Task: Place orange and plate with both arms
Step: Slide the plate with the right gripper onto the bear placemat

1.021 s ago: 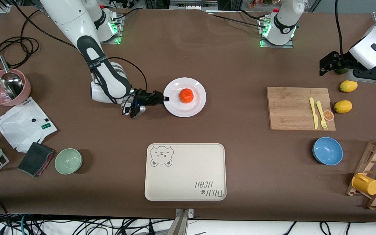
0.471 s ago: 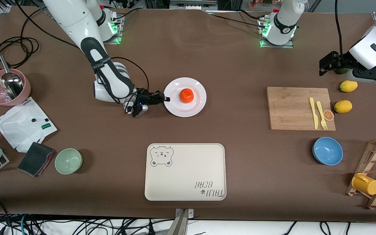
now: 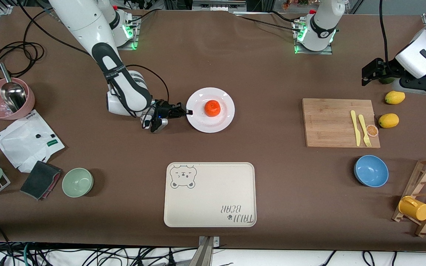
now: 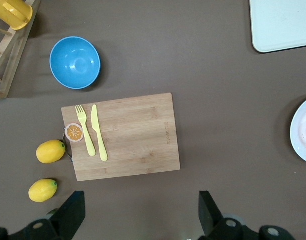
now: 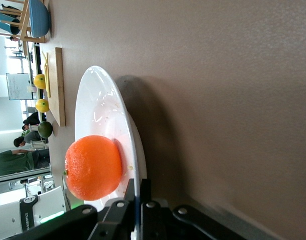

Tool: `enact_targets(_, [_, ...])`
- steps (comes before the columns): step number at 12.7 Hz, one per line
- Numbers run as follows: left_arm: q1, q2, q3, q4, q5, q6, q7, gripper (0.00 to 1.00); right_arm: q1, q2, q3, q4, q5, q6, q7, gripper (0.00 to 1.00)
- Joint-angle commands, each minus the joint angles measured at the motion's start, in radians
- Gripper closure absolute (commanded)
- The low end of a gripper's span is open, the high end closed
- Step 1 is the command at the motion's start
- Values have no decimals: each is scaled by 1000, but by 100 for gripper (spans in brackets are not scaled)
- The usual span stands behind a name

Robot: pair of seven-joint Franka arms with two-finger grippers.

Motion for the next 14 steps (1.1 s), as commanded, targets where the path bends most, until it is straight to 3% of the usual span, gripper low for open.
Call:
enact_targets(1, [-3, 5, 1, 19, -11, -16, -13, 0, 3, 16, 4, 31, 24, 9, -7, 100])
enact_targets(7, [-3, 5, 1, 19, -11, -16, -13, 0, -12, 60, 2, 212, 22, -6, 175, 100])
enact_targets(10, [-5, 5, -1, 19, -11, -16, -13, 0, -35, 154, 1, 402, 19, -29, 246, 100])
enact_targets(14, [-5, 5, -4, 19, -11, -16, -27, 0, -47, 353, -4, 715, 5, -29, 346, 100])
